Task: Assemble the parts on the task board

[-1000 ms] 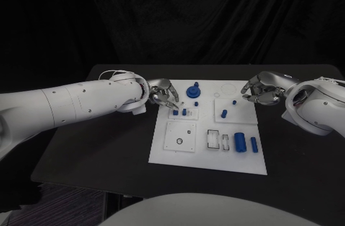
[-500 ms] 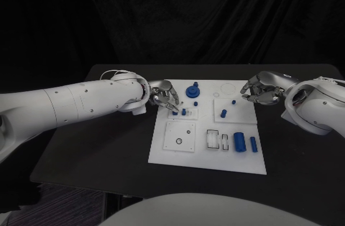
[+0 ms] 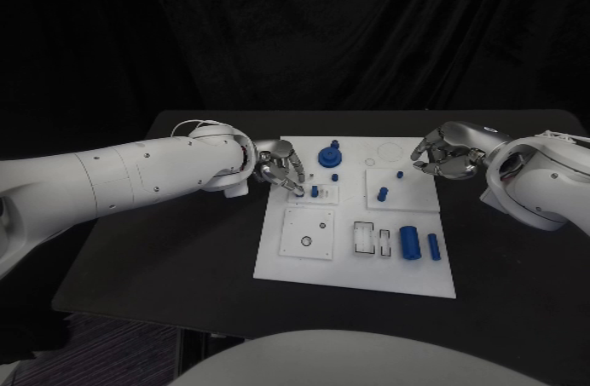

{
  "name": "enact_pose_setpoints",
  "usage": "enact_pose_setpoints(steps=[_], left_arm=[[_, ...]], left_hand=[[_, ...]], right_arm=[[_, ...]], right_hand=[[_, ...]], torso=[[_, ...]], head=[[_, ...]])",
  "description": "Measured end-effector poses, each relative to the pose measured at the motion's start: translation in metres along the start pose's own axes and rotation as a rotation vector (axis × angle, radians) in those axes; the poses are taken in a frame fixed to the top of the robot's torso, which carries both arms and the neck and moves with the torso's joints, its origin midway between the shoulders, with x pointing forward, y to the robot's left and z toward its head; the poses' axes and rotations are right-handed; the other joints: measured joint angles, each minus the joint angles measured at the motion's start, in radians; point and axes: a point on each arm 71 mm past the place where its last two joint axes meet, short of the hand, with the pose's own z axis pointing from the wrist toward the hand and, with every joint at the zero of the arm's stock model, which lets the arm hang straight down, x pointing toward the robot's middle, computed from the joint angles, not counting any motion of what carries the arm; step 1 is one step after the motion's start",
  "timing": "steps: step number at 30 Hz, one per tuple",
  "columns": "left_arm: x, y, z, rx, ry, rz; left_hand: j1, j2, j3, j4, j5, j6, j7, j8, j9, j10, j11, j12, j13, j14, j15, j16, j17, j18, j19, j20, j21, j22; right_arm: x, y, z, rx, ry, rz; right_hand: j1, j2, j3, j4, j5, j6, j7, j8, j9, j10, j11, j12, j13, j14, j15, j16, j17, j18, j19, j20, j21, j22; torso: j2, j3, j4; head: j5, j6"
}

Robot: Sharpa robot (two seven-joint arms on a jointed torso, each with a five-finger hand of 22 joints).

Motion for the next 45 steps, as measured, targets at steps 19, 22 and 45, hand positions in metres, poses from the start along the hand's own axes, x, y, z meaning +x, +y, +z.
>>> enact_pose_setpoints(steps=[19,22,45], left_arm=[[0.004,0.0048,0.0025,0.0,-0.009,-0.017],[0.0044,0.0052,0.0026,0.002,-0.013,-0.02],[0.0065,0.007,0.0031,0.002,-0.039,-0.03]], left_hand=[[0.022,0.022,0.011,-0.022,0.023,0.007,-0.002,0.004,-0.03,0.0,0.0,0.0,0.0,0.0,0.0,0.0,0.0,0.0,0.0,0.0,0.0,0.0],[0.026,0.026,0.014,-0.025,0.028,0.011,0.0,0.004,-0.03,0.0,0.0,0.0,0.0,0.0,0.0,0.0,0.0,0.0,0.0,0.0,0.0,0.0],[0.044,0.053,0.046,-0.051,0.074,0.127,-0.002,0.008,-0.118,0.003,0.01,0.0,0.001,0.0,0.007,0.0,0.0,0.0,0.002,0.009,0.004,0.0]], right_arm=[[0.0007,0.0001,0.0003,0.0,0.009,-0.002],[0.0009,0.0001,0.0003,0.001,0.011,-0.002],[0.0022,-0.0003,0.001,0.004,0.026,0.004]], right_hand=[[0.0,0.0,0.0,0.0,0.0,0.0,0.0,0.0,0.0,0.0,0.0,0.0,-0.003,0.0,0.0,0.0,-0.001,0.0,0.0,0.0,0.0,0.0],[0.0,0.0,0.0,0.0,0.0,0.0,0.0,0.0,0.0,0.0,0.0,0.0,-0.003,0.0,0.0,0.0,-0.001,0.0,0.0,0.0,0.0,0.0],[0.0,0.0,0.003,-0.003,0.0,0.0,0.0,0.0,0.0,0.0,0.0,0.0,-0.004,0.0,0.0,0.0,-0.003,0.0,0.0,0.0,0.0,0.0]], torso=[[0.0,0.0002,0.0001],[0.0,0.0001,0.0001],[-0.001,0.0001,0.0003]], head=[[-0.003,0.0],[-0.002,0.0],[0.003,0.0]])
